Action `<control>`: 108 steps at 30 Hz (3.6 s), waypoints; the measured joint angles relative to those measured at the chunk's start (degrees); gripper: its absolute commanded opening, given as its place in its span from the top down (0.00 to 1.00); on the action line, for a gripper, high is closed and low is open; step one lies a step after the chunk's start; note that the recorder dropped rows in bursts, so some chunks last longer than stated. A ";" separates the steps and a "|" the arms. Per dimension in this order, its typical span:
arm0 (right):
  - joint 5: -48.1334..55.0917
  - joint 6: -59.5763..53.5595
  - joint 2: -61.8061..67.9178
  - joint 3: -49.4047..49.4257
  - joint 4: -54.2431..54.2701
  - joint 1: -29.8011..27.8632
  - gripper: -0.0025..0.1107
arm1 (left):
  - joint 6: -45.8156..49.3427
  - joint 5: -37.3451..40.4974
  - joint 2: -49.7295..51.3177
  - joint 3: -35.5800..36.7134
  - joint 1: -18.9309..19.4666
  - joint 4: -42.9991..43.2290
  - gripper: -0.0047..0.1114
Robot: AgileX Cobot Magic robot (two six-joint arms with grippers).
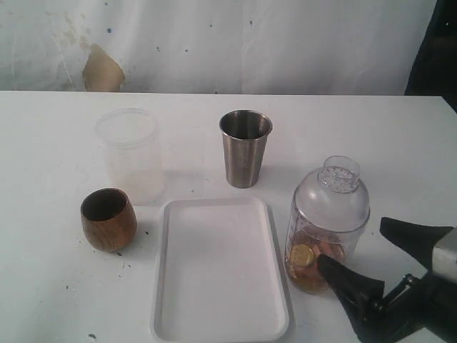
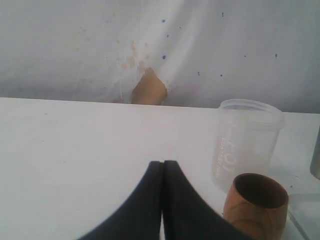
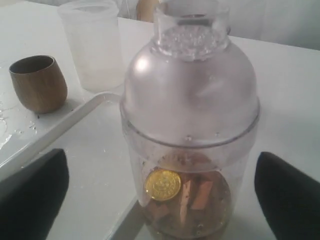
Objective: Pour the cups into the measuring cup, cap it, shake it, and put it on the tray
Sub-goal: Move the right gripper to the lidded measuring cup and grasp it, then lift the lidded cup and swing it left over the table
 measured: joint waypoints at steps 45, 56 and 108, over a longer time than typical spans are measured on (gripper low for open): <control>-27.29 -5.55 47.81 -13.57 7.28 0.14 0.40 | -0.40 -1.06 0.00 0.00 0.00 0.00 0.96; -25.39 -6.23 45.72 -13.57 7.64 0.19 0.98 | -0.40 -1.73 0.00 0.00 0.00 0.00 0.96; -5.31 -2.38 22.12 -28.35 -13.56 4.55 0.98 | -0.40 -1.73 0.00 0.00 0.00 0.00 0.96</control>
